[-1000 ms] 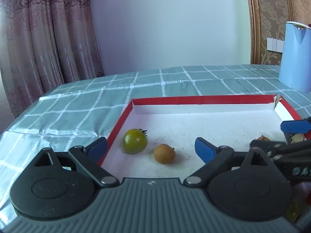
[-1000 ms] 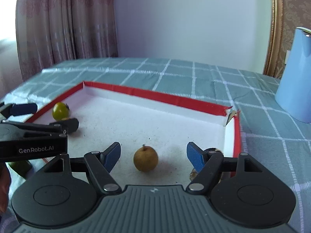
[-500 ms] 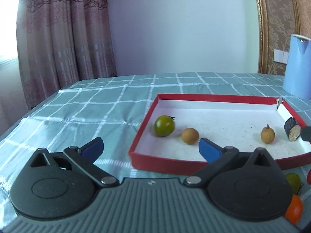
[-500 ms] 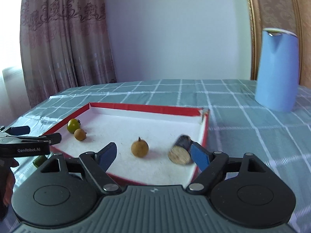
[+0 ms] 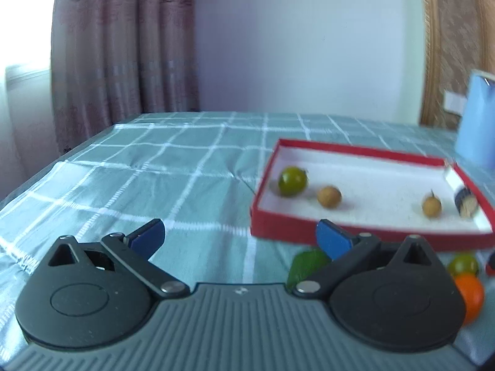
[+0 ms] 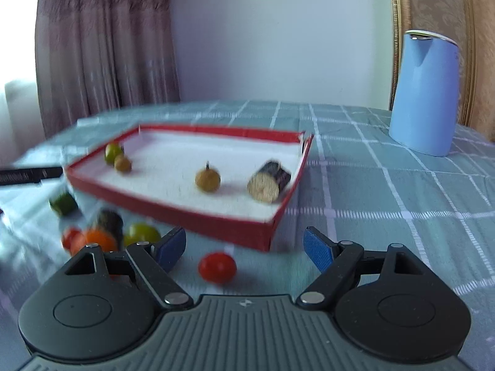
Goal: Organize fruits
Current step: 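Withdraw both tools from the tray toward the remaining produce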
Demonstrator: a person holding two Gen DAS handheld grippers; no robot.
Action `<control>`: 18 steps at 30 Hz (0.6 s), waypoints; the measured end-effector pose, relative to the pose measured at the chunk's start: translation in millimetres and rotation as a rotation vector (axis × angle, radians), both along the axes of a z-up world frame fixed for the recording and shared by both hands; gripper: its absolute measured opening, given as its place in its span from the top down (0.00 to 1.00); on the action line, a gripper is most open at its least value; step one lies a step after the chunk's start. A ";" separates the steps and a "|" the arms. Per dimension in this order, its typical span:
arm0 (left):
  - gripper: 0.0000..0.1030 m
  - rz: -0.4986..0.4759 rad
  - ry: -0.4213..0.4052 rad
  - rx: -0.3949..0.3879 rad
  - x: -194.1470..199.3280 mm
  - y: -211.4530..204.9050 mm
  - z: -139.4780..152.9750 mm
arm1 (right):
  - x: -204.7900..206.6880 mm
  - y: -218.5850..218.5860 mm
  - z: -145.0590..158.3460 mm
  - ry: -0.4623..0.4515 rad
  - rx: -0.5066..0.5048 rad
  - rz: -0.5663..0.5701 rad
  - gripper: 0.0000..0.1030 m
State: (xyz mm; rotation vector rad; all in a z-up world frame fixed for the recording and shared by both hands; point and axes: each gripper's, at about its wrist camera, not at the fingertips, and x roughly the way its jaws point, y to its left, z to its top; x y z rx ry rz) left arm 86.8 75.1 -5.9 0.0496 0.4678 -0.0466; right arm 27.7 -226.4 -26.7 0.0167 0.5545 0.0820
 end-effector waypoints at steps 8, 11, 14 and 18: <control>0.00 -0.054 0.066 0.024 8.3 -10.3 -8.4 | 10.7 0.8 -5.8 0.062 0.010 -0.008 0.19; 0.00 -0.079 0.077 0.032 9.7 -13.5 -10.1 | 12.2 3.2 -6.9 0.070 -0.003 -0.012 0.20; 0.00 -0.070 0.064 0.032 7.8 -12.9 -9.6 | 10.4 6.8 -6.6 0.061 -0.018 0.008 0.28; 0.00 -0.081 0.097 0.019 13.2 -13.0 -11.1 | 12.4 11.8 -6.0 0.058 -0.034 0.026 0.36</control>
